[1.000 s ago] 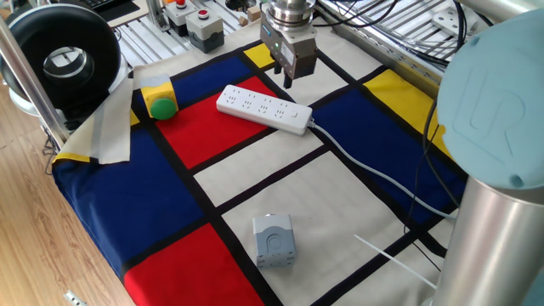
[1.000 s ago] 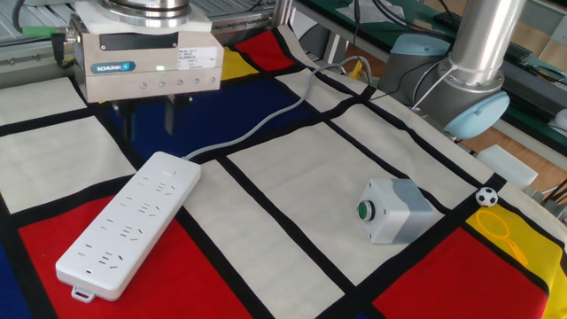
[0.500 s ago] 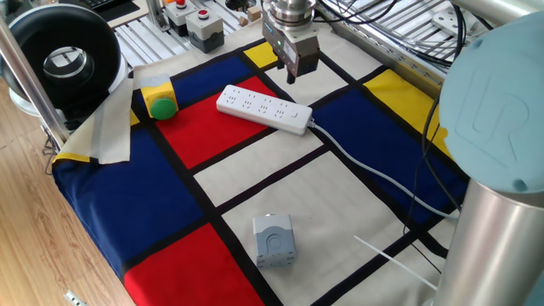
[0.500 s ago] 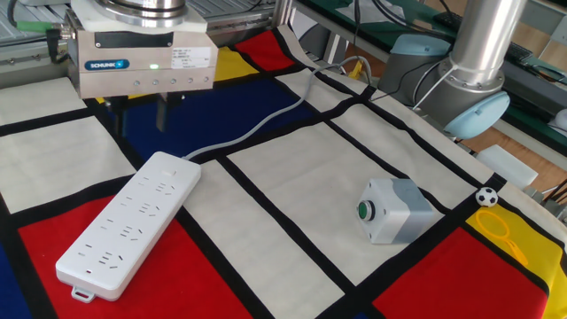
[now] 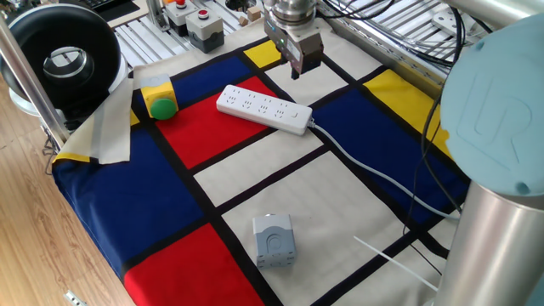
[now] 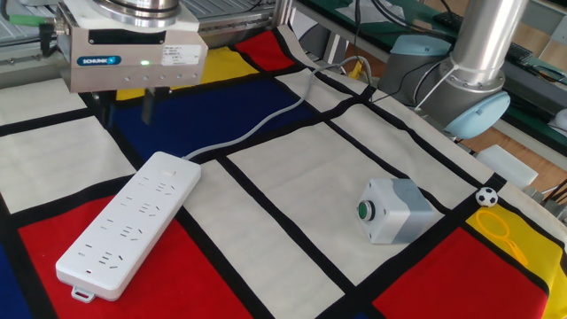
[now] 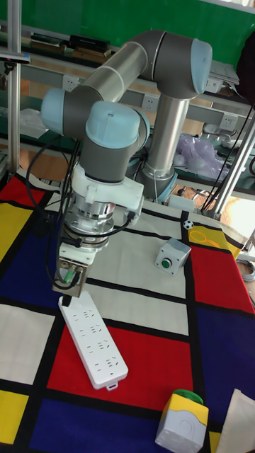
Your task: Turn on the power strip by pressing the button
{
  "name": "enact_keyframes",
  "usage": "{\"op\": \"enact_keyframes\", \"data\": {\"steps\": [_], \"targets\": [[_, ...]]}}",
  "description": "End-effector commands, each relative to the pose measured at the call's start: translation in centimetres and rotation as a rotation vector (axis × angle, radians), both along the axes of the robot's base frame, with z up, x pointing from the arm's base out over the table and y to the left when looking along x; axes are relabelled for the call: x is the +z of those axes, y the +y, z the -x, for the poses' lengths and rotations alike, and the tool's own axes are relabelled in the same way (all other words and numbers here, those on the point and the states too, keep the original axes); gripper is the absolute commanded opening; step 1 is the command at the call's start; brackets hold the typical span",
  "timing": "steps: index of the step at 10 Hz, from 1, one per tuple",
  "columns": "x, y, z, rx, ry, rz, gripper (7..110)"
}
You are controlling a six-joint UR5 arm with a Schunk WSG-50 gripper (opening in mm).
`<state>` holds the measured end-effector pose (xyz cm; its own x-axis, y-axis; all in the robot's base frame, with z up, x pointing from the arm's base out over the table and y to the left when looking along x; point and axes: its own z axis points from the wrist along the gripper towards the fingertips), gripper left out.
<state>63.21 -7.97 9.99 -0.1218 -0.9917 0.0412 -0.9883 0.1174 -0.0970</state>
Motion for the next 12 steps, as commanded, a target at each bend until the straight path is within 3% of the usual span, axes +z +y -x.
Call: {"op": "enact_keyframes", "data": {"steps": [1, 2, 3, 5, 7, 8, 10, 12], "targets": [[0.1, 1.4, 0.0, 0.079, 0.002, -0.055, 66], [0.0, 1.2, 1.2, 0.11, 0.049, -0.045, 66], [0.0, 1.2, 1.8, 0.129, 0.076, -0.045, 88], [-0.2, 2.1, 3.2, 0.15, 0.127, -0.086, 88], [-1.8, 1.6, 3.6, 0.18, 0.14, -0.081, 88], [-2.4, 0.7, 4.0, 0.184, 0.16, -0.064, 66], [-4.1, 0.3, 4.3, 0.165, 0.172, -0.064, 66], [-5.8, 1.4, 7.0, 0.139, 0.263, -0.086, 66]]}}
